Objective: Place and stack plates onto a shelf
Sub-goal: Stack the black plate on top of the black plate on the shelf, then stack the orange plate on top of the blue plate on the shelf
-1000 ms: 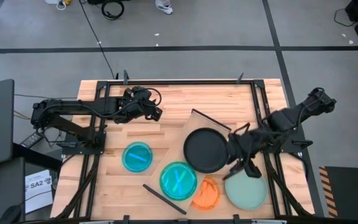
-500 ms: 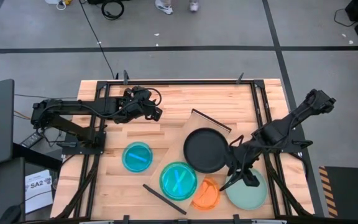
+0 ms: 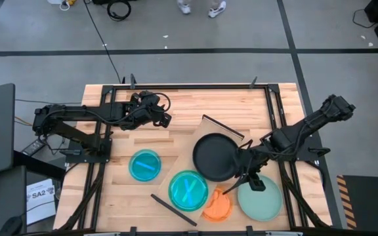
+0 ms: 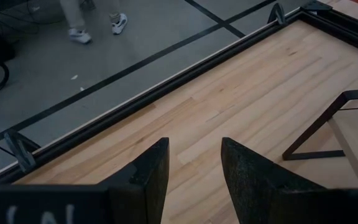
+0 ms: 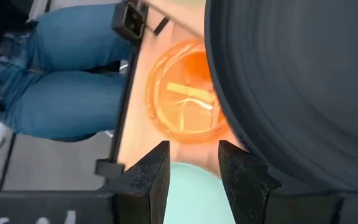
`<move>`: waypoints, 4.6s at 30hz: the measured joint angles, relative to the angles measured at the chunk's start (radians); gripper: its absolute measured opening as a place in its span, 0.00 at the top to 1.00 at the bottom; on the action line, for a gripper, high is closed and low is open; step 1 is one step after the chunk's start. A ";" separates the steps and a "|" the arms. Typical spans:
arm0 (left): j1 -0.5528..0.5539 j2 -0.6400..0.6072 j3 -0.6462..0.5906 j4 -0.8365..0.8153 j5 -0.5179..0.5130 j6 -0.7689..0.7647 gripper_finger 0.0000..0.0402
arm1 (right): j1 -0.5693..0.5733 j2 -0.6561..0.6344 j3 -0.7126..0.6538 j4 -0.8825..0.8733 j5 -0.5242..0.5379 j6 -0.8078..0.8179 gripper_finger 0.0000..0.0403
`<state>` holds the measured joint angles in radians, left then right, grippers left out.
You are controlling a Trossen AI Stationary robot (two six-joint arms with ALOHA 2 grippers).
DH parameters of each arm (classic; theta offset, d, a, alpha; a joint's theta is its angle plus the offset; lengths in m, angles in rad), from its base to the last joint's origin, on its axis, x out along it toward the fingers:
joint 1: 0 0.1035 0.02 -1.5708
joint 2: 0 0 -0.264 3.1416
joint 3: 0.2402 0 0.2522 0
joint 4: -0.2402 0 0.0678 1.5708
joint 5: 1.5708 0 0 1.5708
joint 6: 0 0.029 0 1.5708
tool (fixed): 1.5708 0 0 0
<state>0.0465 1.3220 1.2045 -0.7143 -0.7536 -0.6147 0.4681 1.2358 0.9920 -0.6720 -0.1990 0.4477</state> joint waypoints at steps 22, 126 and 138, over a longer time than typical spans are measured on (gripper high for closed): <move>0.000 0.000 0.000 0.000 0.000 0.000 0.62 | -0.056 -0.045 0.000 -0.002 -0.009 0.175 0.65; -0.001 0.000 0.000 0.001 0.000 -0.002 0.62 | 0.235 0.545 0.033 0.162 0.416 0.650 0.65; -0.001 0.000 0.000 0.001 0.000 -0.002 0.62 | 0.227 0.545 -0.032 0.257 0.391 0.651 0.65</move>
<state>0.0452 1.3220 1.2041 -0.7136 -0.7533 -0.6169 0.6956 1.7805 0.9604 -0.4150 0.1919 1.0991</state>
